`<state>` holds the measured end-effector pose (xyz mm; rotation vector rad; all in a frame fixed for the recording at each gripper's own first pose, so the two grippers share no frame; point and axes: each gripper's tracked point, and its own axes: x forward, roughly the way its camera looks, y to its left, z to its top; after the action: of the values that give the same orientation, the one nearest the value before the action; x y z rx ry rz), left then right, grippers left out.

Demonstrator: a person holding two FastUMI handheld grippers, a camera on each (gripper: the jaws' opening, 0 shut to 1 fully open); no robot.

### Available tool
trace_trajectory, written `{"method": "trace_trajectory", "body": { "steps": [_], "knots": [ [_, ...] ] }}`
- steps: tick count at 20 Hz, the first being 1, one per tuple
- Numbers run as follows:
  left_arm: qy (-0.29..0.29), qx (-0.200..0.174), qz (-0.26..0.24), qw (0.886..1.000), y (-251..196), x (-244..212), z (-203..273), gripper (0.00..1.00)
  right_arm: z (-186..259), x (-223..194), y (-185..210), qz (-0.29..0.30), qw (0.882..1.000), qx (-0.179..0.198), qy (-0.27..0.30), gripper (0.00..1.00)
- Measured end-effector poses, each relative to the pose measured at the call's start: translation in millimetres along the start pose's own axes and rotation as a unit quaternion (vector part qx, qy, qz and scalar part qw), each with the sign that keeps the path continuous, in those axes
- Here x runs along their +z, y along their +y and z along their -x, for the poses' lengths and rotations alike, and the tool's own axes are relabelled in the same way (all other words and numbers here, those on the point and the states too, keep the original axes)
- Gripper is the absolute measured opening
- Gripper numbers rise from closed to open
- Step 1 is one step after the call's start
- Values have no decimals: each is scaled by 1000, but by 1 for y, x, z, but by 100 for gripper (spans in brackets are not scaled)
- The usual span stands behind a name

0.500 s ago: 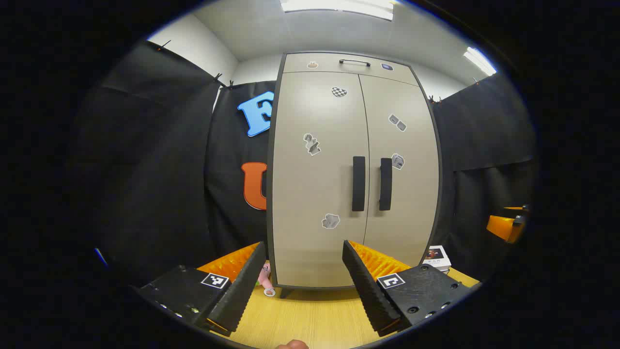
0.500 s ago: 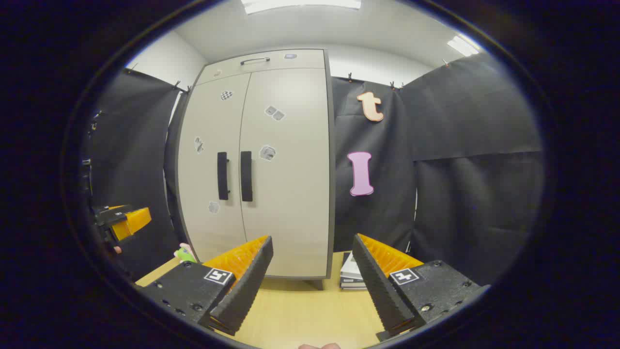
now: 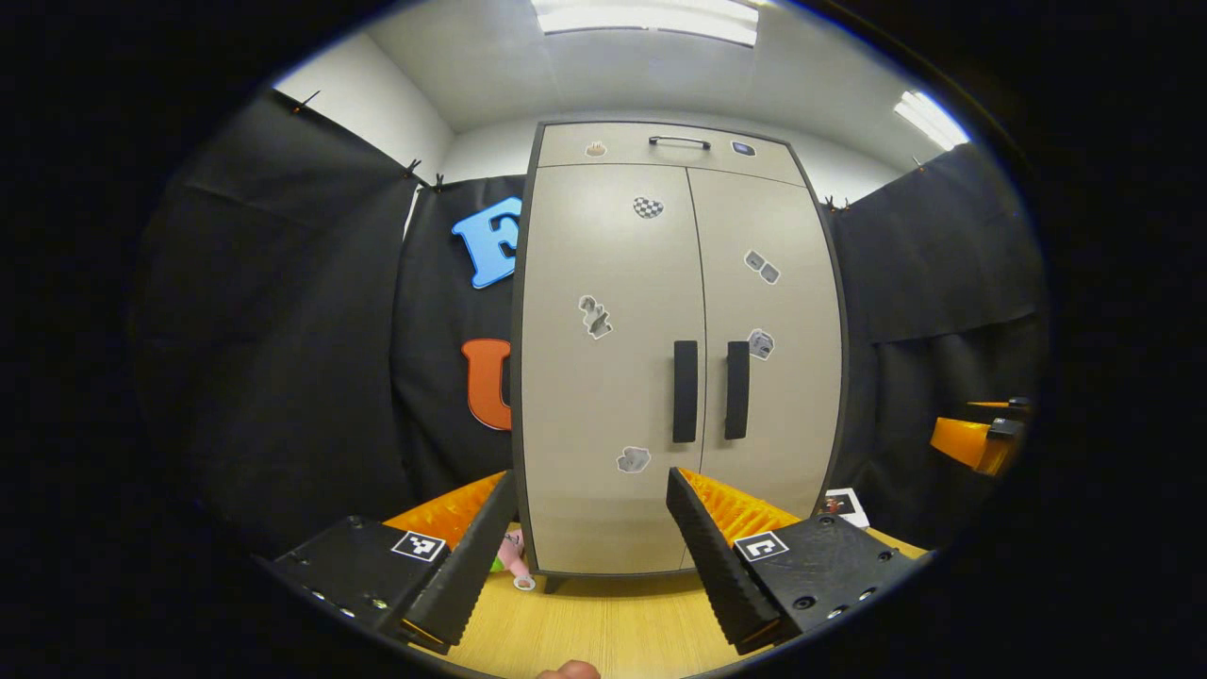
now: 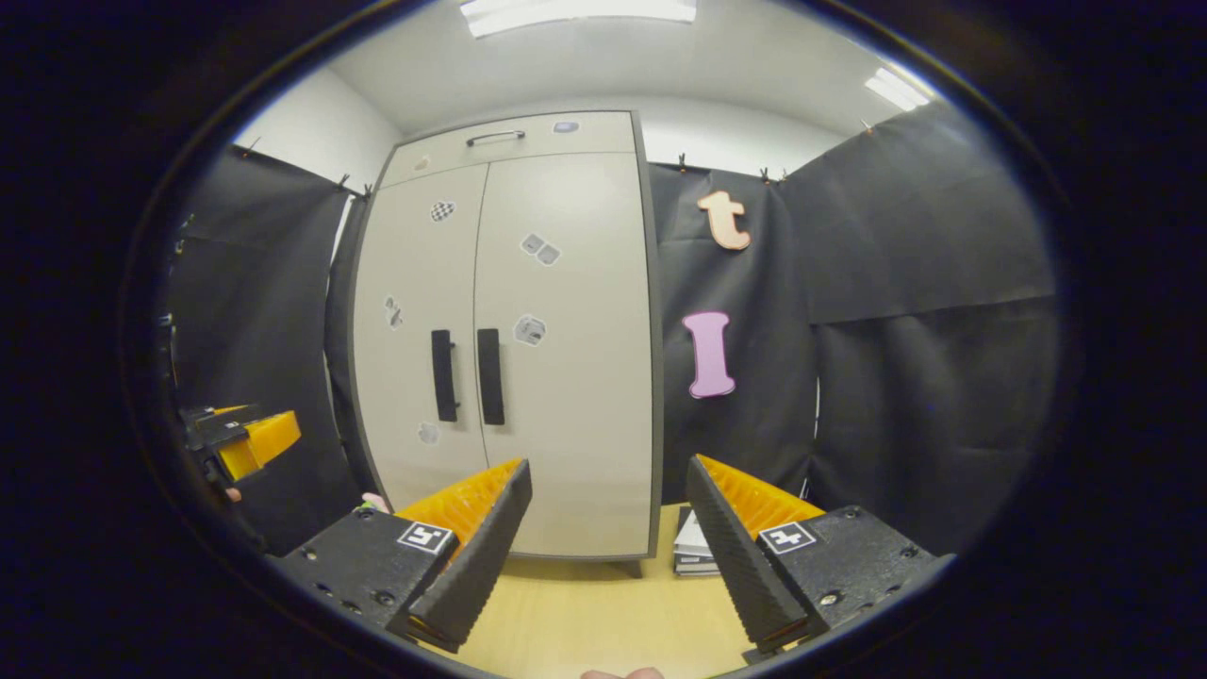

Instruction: Open the right door of the double-door shoe cabinet with the right hand, and open the left door with the left hand.

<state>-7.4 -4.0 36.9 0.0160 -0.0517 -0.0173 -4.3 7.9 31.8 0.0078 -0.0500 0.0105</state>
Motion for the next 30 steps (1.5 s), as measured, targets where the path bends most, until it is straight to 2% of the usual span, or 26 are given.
{"method": "trace_trajectory", "body": {
  "steps": [12,18,25,30],
  "knots": [
    [-2,4,-13,1000,5,-2,6,95,3,-11,4,-5,1000,-9,7,100],
    [3,-4,-14,1000,6,-8,10,95,-24,-13,30,-5,1000,28,7,100],
    [17,-26,-14,999,-5,-25,32,94,-98,25,91,-30,996,81,-7,100],
    [35,-30,-12,999,-7,-49,50,94,-164,33,126,-26,995,94,9,100]
  ]
}}
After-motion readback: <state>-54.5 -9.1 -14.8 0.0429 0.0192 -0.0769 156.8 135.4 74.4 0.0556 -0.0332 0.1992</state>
